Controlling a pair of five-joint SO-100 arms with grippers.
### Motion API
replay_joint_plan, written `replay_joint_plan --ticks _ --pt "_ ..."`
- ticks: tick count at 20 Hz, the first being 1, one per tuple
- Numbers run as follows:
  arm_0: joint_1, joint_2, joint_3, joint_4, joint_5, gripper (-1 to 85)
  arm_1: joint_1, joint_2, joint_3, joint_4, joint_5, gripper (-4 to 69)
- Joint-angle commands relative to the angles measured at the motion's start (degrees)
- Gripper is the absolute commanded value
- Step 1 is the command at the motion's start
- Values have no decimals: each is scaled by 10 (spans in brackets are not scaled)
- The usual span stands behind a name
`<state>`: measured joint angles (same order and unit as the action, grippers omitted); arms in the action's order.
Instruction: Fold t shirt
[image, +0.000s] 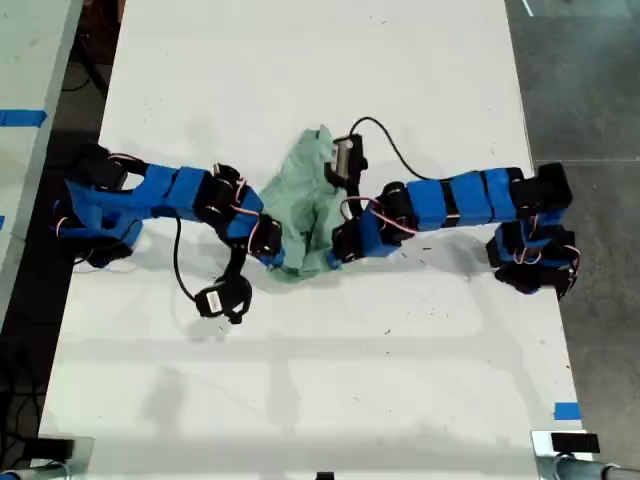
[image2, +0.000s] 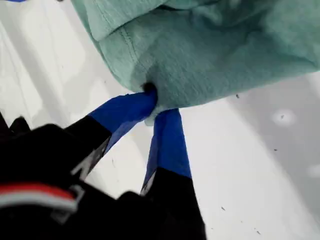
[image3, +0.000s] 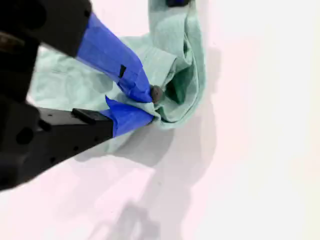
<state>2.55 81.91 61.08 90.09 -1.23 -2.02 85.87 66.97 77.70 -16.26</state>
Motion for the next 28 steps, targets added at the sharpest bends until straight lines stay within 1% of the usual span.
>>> replay_joint_plan --ticks 1,4,6,9,11,12,15,16,17,18,19,20,21,25,26,27,28 --pt "-98 78 -4 8 54 0 69 98 14 -11 -38 -4" --pt "-188 83 -6 9 98 0 143 136 44 -19 -72 -4" --pt "-244 72 3 10 115 0 196 147 73 -40 -92 -4" --pt "-318 25 1 10 131 0 265 154 139 -116 -117 -3" --pt "-352 -34 -8 7 145 0 303 140 184 -181 -138 -3" --pt "-361 -68 -12 4 150 0 321 120 197 -204 -142 -3" --pt "-378 -163 -30 1 163 6 359 21 197 -234 -142 -3" --pt "-382 -182 -31 -1 166 81 364 -8 187 -233 -137 65" --pt "-385 -192 -31 -1 171 214 364 -25 176 -228 -142 247" --pt "-388 -192 -31 2 173 228 360 -30 168 -217 -140 320" --pt "-388 -177 -31 4 178 228 356 -18 168 -215 -144 427" --pt "-386 -148 -31 6 180 227 352 -1 163 -201 -149 452" --pt "-383 -108 -31 10 179 220 347 20 148 -174 -151 452" --pt "-365 105 -12 12 167 166 330 176 140 -94 -136 411" --pt "-357 162 -3 12 159 137 323 220 143 -72 -130 395" --pt "-346 220 11 13 147 70 316 268 156 -52 -121 379" --pt "-331 279 28 13 131 1 308 323 178 -33 -112 341"
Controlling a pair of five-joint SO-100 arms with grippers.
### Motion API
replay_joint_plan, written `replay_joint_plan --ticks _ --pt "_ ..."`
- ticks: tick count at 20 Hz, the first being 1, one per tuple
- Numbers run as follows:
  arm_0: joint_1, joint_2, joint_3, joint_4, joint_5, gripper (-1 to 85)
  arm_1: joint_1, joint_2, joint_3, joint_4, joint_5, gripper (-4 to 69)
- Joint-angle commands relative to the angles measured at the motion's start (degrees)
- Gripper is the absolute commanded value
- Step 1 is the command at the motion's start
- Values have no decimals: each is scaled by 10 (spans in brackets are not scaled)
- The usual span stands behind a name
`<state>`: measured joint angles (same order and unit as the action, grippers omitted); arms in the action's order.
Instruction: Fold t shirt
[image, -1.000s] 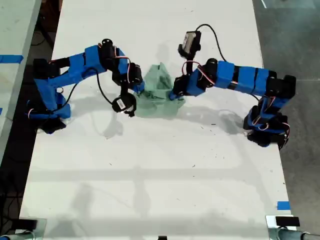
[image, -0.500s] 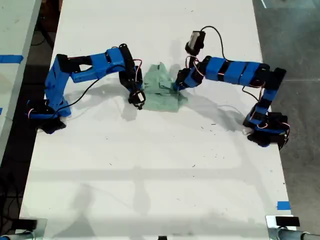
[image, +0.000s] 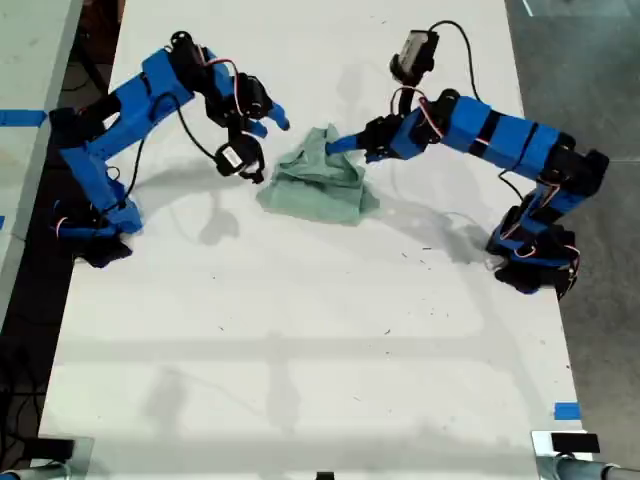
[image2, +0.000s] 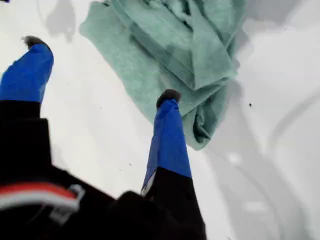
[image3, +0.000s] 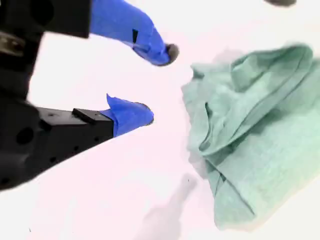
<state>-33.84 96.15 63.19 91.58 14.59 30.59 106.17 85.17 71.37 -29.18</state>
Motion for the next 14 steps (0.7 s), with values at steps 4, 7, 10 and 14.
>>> replay_joint_plan --ticks 4,7,10,14 --pt "141 342 128 -18 -88 0 -58 438 201 55 47 12" --pt "211 524 428 -192 -101 0 -98 658 360 72 47 12" --pt "227 632 692 -343 -99 0 -155 809 511 45 57 12" --pt "253 846 1008 -499 -122 0 -205 943 721 -4 59 12"
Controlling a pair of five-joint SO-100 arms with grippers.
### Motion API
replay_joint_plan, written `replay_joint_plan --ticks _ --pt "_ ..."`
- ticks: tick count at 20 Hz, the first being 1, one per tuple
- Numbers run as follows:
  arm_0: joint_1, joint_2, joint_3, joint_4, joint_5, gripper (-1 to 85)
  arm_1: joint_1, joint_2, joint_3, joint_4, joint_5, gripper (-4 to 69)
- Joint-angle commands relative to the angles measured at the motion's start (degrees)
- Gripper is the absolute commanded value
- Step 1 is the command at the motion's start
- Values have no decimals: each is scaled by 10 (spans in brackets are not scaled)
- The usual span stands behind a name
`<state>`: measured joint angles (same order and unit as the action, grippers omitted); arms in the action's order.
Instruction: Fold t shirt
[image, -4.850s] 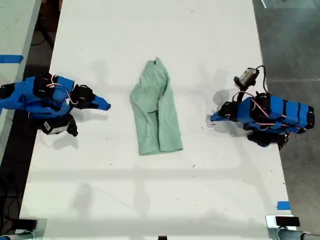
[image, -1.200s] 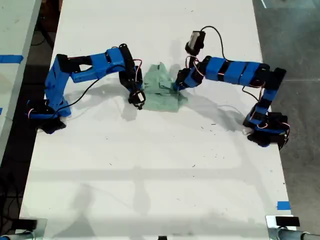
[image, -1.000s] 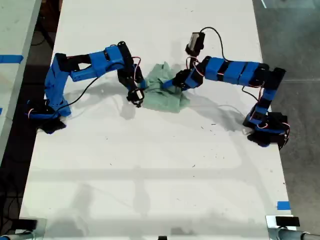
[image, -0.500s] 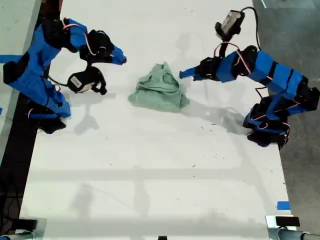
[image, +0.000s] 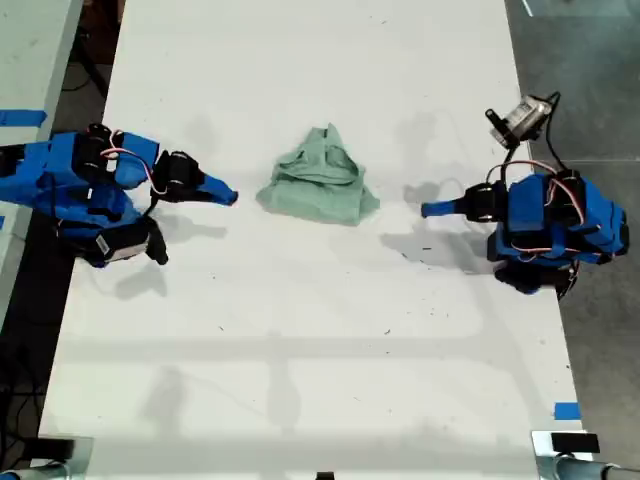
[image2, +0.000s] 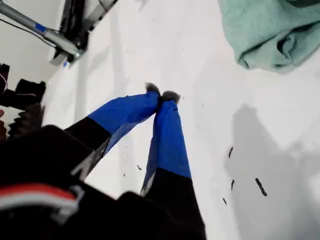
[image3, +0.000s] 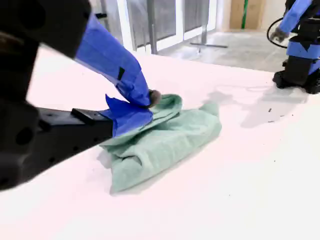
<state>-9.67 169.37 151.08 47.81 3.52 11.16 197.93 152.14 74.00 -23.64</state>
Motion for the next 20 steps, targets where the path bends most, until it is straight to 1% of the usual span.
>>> replay_joint_plan --ticks 1,2,3,4,6,7,10,13,20 --pt "12 195 194 -60 -11 0 -16 25 85 -58 -5 12" --pt "16 276 249 -47 -6 0 -18 26 112 -69 -8 12" --pt "12 361 290 -14 1 0 -16 26 134 -69 -6 12" --pt "3 367 299 3 19 0 -10 27 156 -65 -2 12" --pt "-4 372 311 -3 40 0 11 27 213 -29 28 12" --pt "-4 371 320 6 37 0 25 28 236 -6 62 12" --pt "-11 371 337 37 3 0 20 28 241 -8 92 12" --pt "-18 371 341 37 -2 0 18 28 243 -4 110 11" --pt "-21 371 344 37 -4 0 21 28 245 -4 115 10"
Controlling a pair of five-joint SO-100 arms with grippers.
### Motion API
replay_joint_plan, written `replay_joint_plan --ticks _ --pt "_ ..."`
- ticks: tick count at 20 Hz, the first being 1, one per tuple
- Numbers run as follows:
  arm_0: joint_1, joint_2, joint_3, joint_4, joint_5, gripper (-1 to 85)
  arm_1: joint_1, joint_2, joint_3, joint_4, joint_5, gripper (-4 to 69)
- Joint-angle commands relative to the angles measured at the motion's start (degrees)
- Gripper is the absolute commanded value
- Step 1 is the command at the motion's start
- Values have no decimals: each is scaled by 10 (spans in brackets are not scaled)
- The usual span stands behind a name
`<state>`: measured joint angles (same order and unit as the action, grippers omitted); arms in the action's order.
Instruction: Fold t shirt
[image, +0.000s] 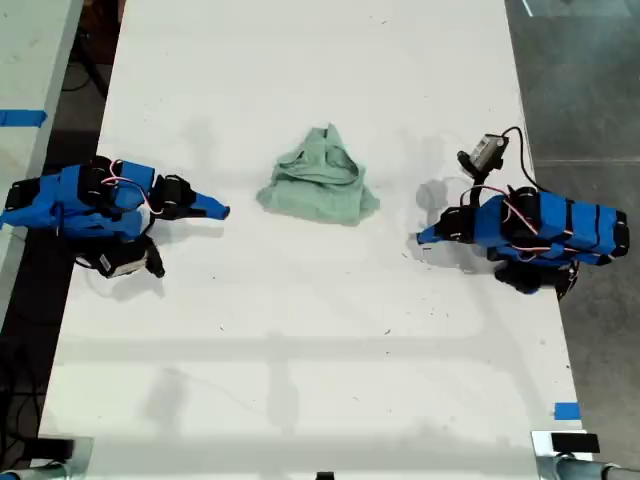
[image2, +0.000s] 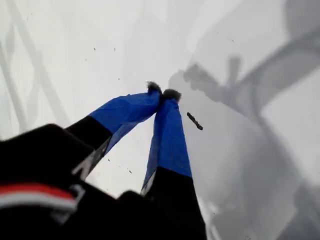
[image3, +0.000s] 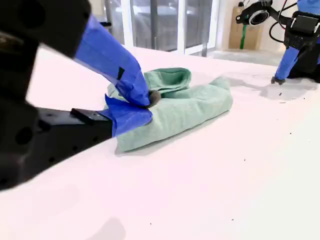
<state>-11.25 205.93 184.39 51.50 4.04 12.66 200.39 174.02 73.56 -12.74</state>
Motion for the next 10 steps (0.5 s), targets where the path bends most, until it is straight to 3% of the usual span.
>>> replay_joint_plan --ticks 1,10 --pt "-4 5 11 0 -9 0 5 4 26 1 4 10" --pt "-4 5 11 0 -11 0 7 4 29 1 11 10"
